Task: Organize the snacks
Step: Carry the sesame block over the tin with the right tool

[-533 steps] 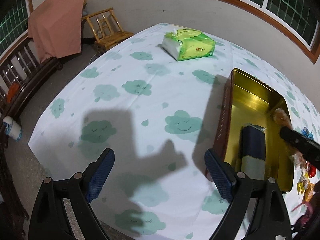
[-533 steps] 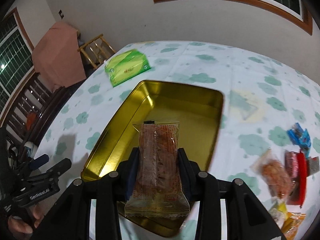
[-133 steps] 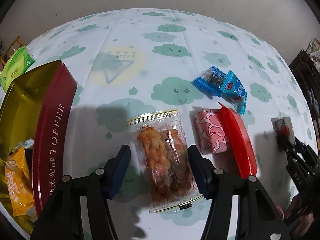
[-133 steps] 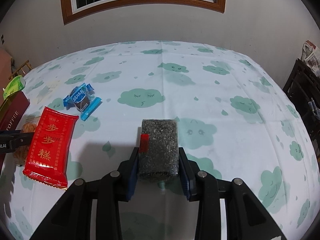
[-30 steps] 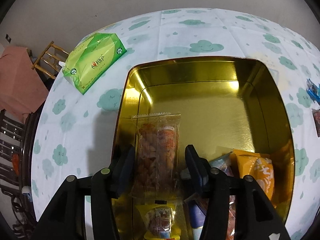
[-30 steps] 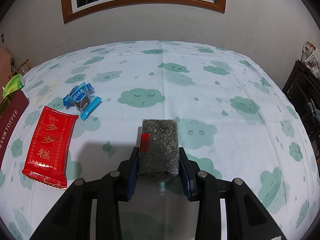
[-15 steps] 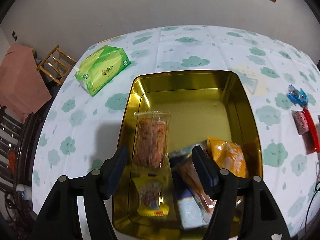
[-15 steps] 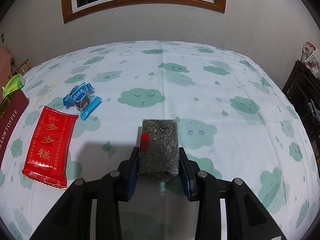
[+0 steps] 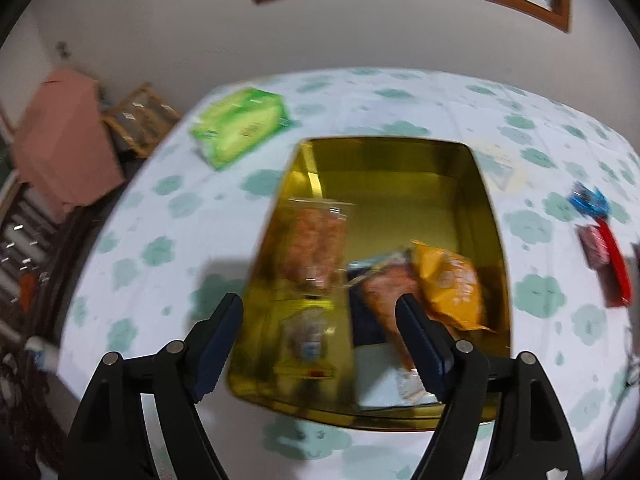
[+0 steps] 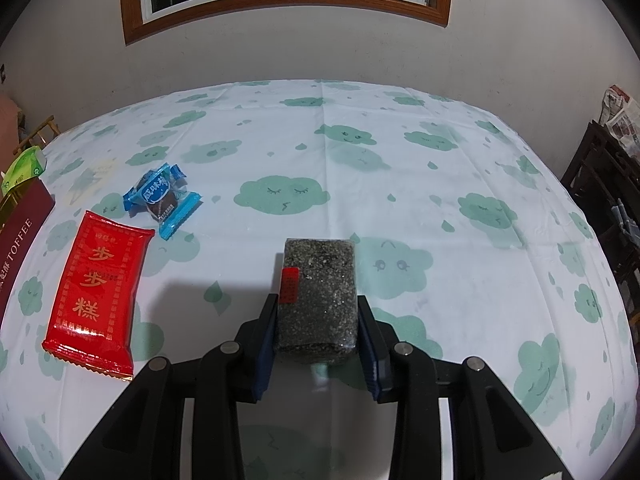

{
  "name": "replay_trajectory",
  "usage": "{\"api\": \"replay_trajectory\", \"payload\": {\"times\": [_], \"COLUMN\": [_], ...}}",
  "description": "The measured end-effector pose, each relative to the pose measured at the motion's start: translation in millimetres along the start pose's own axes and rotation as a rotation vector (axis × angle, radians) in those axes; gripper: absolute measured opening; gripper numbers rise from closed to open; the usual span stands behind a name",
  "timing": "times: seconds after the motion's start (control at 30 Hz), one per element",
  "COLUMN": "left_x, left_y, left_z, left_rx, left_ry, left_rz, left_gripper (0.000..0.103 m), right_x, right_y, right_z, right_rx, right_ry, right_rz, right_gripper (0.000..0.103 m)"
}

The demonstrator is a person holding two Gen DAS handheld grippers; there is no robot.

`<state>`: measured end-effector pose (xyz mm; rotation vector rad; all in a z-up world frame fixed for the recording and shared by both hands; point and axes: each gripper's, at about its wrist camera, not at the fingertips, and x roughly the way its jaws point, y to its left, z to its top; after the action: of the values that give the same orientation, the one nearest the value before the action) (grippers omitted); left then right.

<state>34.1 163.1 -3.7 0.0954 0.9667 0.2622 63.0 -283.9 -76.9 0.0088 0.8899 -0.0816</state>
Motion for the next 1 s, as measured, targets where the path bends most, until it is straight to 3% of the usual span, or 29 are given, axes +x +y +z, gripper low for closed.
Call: {"api": "replay_trajectory", "payload": {"times": [0.13,0.33,0.57,0.8,1.0], "left_x": [-11.9,-16.4,-21.0,-23.3,-22.6], "left_y": [1.7,8.6,21.5,40.0,61.5], "left_z": [-12.5,-19.7,-23.0,-26.1,-31.0], "left_rx": [-0.031,-0.015,-0.040,-0.076,-0.096], "left_ry": [-0.048,-0.077,-0.113,-0.114,-0.092], "left_rz": [0.017,0.042,0.038,0.037,0.057], "left_gripper": [0.088,0.089,0.095,0.096,0.098], "right_x": [0.3,-4.1,-39.4,-71.5,-79.3], "right_y": [1.0,2.8,30.1,94.9,174.6], "right_z": [2.1,9.7,24.5,39.3,38.5], "right_rx": [0.016,0.064,0.051,-0.037,-0.122], "right_ry": [0.018,0.048,-0.011,-0.040,-0.023], "right_rz": [-0.014,-0.013,0.018,0.137,0.303], "right_gripper": [0.036,0.036,0.036,0.036,0.036]}}
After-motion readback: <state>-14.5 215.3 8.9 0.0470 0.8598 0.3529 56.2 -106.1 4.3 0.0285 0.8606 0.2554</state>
